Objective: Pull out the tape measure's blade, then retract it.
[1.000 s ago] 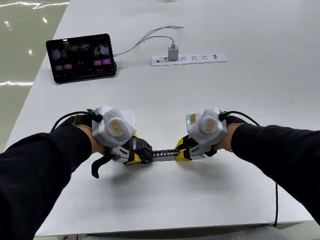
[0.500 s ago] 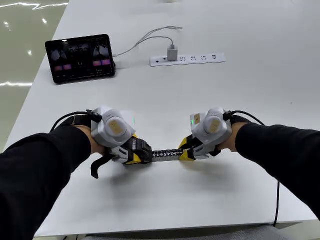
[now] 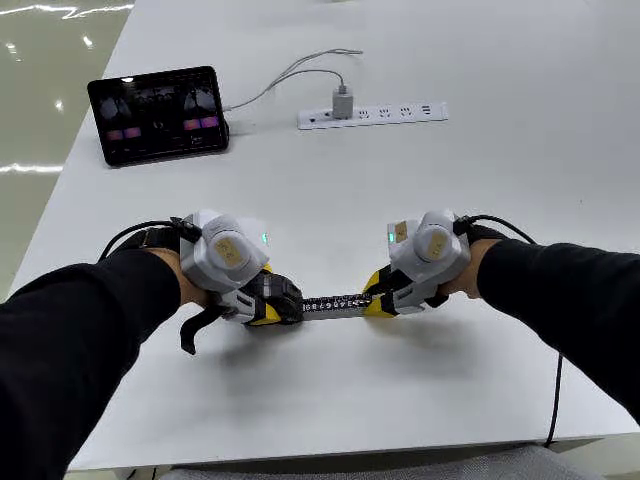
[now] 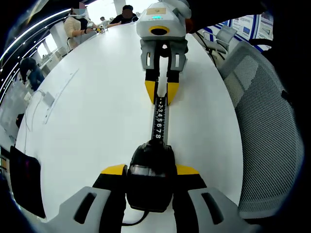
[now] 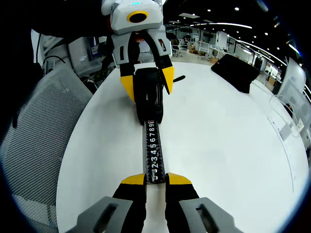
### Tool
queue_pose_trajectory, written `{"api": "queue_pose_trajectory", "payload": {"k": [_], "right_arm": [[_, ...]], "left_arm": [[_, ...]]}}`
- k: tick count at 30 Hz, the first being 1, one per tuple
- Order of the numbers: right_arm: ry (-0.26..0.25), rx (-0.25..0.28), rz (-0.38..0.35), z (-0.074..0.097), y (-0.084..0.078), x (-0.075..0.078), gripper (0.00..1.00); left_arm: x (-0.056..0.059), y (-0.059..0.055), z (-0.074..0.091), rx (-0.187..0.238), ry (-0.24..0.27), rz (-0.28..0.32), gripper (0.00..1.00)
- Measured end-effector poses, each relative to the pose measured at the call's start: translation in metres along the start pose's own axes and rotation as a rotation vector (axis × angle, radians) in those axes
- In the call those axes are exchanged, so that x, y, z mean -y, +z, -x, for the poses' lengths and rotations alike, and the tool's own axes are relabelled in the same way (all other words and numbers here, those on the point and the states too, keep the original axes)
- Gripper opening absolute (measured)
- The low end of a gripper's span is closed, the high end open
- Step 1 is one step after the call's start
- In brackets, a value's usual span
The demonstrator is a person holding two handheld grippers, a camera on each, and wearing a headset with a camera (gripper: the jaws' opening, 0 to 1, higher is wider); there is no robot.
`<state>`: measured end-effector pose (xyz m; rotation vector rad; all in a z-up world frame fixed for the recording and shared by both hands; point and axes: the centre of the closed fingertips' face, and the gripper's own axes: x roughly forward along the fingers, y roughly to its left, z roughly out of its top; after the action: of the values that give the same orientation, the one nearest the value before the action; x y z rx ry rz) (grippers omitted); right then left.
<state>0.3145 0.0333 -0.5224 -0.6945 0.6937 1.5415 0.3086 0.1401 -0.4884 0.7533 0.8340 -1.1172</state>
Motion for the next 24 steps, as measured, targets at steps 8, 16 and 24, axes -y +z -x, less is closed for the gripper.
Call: {"api": "queue_pose_trajectory", "payload": {"k": [8, 16, 24], "right_arm": [[-0.001, 0.004, -0.003, 0.004, -0.005, 0.001, 0.11], [-0.001, 0.000, -0.008, 0.011, -0.011, 0.002, 0.11], [-0.002, 0.000, -0.020, 0.016, -0.017, 0.004, 0.11]], "left_arm": [[0.001, 0.001, 0.000, -0.005, -0.002, -0.004, 0.31], [0.002, 0.001, 0.001, 0.003, 0.004, 0.001, 0.31], [0.003, 0.002, 0.001, 0.003, 0.005, 0.004, 0.31]]}}
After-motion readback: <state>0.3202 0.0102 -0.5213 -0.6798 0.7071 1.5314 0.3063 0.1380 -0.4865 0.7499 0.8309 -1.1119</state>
